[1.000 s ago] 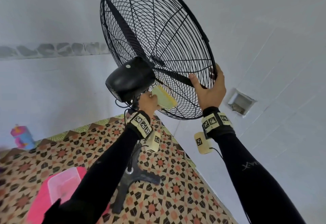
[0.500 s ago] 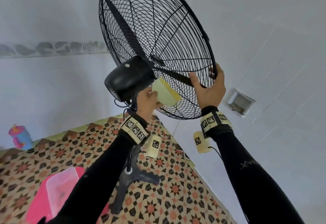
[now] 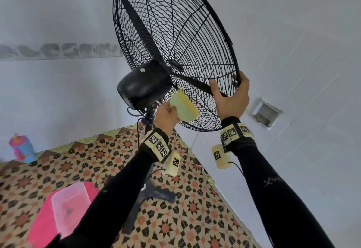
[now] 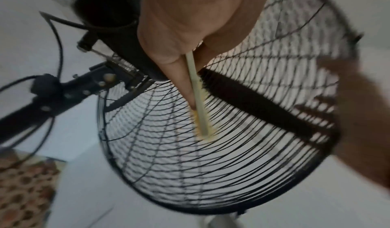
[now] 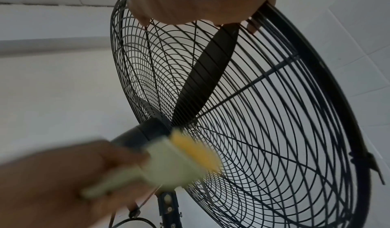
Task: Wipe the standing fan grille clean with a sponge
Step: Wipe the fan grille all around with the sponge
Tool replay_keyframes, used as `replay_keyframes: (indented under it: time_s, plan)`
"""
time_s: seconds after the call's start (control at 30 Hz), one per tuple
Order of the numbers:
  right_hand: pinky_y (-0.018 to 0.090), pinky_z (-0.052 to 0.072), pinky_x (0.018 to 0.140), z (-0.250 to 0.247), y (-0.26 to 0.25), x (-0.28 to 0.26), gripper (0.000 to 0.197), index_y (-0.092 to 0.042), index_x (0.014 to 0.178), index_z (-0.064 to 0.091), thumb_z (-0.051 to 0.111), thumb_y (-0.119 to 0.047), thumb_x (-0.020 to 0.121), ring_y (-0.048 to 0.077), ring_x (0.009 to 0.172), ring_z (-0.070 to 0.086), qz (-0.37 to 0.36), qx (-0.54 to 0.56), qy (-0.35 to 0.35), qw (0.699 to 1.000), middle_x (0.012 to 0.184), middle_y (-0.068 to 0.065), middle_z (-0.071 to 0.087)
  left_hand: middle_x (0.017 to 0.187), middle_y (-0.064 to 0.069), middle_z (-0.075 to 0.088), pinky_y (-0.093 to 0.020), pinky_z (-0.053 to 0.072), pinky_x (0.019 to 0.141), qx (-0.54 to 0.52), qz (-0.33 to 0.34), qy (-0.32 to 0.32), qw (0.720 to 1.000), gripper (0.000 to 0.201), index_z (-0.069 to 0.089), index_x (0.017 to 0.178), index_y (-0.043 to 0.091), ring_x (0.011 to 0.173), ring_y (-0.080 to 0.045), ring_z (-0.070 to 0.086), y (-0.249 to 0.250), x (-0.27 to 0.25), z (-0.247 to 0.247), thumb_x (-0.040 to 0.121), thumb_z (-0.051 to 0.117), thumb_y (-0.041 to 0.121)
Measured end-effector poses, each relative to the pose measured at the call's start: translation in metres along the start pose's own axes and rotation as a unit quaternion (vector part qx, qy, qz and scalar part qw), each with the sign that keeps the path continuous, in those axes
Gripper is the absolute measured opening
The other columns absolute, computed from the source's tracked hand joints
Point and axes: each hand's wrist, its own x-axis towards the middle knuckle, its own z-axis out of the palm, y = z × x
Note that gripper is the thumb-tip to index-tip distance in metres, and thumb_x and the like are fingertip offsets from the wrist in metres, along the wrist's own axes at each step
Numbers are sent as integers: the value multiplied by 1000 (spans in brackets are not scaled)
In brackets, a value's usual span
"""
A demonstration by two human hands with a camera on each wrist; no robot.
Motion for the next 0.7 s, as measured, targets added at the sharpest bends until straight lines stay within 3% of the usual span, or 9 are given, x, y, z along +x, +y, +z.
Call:
replay_keyframes:
  time_s: [0.07, 0.13, 0.2, 0.33, 0.4, 0.53, 0.6, 0.7]
  plan:
    - [34, 51, 101, -2, -1, -2, 88, -19, 138, 49, 73, -73, 73, 9, 119, 57, 4, 1, -3, 1000, 130, -7, 61, 123, -19, 70, -53, 60, 94, 68, -3, 6, 998, 34, 65, 131, 2, 115, -40, 67, -12, 1, 4, 101, 54, 14]
    - [34, 50, 102, -6, 2, -2, 88, -19, 139, 48, 73, -72, 74, 9, 119, 57, 6, 4, -12, 1000, 131, -7, 60, 133, -23, 65, -46, 63, 89, 60, -2, -13, 998, 34, 61, 134, -4, 123, -41, 62, -7, -7, 10, 103, 51, 7]
    - [33, 50, 102, -9, 5, 2, 87, -19, 139, 48, 73, -72, 75, 8, 118, 56, 7, 4, -17, 1000, 130, -7, 60, 136, -22, 61, -44, 65, 78, -16, -3, -27, 999, 35, 56, 138, -5, 122, -40, 63, -1, -10, 15, 104, 50, 3]
    - [36, 51, 99, -1, 4, 4, 85, -18, 136, 50, 74, -70, 74, 10, 116, 58, -1, 1, -3, 1000, 128, -5, 62, 124, -14, 62, -51, 63, 87, -93, 15, -27, 995, 33, 56, 139, 0, 112, -30, 65, 0, -7, 9, 106, 52, 6]
    - [36, 52, 98, 2, 3, 2, 84, -18, 136, 51, 75, -70, 74, 10, 115, 59, 0, -1, 3, 1000, 127, -6, 62, 121, -14, 63, -55, 63, 85, -70, 13, -16, 997, 33, 59, 135, -1, 110, -33, 66, -11, 0, 8, 104, 55, 12]
    - [35, 51, 100, -3, 6, 2, 84, -19, 137, 50, 76, -68, 74, 8, 117, 58, 4, 2, -6, 1000, 128, -7, 61, 129, -21, 67, -62, 59, 91, -7, -6, 5, 1000, 58, 66, 129, 3, 117, -44, 64, -76, 54, 24, 81, 54, 34]
    - [33, 50, 102, -6, 8, 3, 84, -19, 137, 49, 76, -68, 75, 8, 118, 57, 4, 1, -14, 1000, 129, -7, 61, 132, -21, 64, -61, 61, 87, -35, -10, -16, 999, 50, 63, 130, 2, 119, -44, 64, -56, 42, 21, 88, 59, 29]
    - [30, 50, 101, -4, 6, 3, 83, -19, 137, 49, 76, -69, 75, 7, 117, 58, 2, 2, -15, 1000, 129, -7, 61, 132, -16, 62, -54, 63, 87, -96, -24, -36, 994, 35, 57, 137, -1, 116, -36, 67, -9, 4, 4, 104, 56, 9]
